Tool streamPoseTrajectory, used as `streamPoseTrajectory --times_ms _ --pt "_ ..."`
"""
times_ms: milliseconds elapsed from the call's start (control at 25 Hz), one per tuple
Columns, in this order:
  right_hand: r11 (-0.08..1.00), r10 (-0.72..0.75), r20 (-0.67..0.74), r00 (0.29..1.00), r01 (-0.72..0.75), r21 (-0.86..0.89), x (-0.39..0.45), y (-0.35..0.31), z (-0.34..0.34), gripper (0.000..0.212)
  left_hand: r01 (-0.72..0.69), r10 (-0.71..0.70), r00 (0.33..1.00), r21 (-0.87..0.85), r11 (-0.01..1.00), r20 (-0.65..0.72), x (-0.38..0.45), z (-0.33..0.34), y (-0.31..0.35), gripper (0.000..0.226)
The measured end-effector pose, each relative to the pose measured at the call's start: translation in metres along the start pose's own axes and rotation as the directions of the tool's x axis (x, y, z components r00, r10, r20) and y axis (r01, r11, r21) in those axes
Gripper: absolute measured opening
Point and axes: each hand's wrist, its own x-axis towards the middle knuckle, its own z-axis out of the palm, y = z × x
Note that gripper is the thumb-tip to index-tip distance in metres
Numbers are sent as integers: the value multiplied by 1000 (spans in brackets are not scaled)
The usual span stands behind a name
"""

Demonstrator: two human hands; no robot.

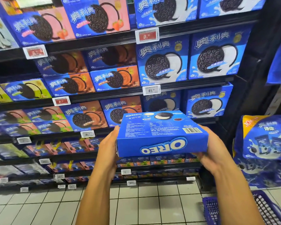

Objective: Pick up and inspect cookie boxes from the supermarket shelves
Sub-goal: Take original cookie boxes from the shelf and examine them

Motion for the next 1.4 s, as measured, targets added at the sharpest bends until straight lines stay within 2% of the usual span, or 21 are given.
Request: streamPoseTrajectory --times_ms 120,240,400,640,840,1000,1160,1240,1400 --pt "998 -20 -28 999 19 -53 -3 2 0 31 23 -23 1000 8 1000 16 -2 -3 -5 31" --pt "995 -20 -20 1000 18 -95 -10 -1 3 25 -38 37 993 6 999 111 -3 -11 -8 30" --pt "984 -123 50 991 128 -125 -16 -3 1 31 -24 56 982 -176 984 178 -3 -21 -8 38" --pt "967 -222 143 964 237 -96 -21 0 2 37 -144 162 984 -204 968 73 -12 -14 -10 40" --pt "921 -299 143 943 325 -213 -21 0 1 39 -194 217 969 -179 965 119 -17 -21 -10 62" --pt "901 -304 171 937 341 -267 -16 3 -1 31 -286 283 947 -1 958 149 -19 -31 -8 64" --pt "824 -312 213 926 375 -425 -16 3 -2 48 -370 317 927 336 866 202 -17 -36 -5 66" --pt "778 -341 220 914 406 -479 -16 2 3 48 -375 344 926 450 811 153 -16 -34 -5 62" --pt "790 -363 213 907 421 -446 -18 2 11 51 -363 390 919 520 773 62 -13 -30 -11 53"
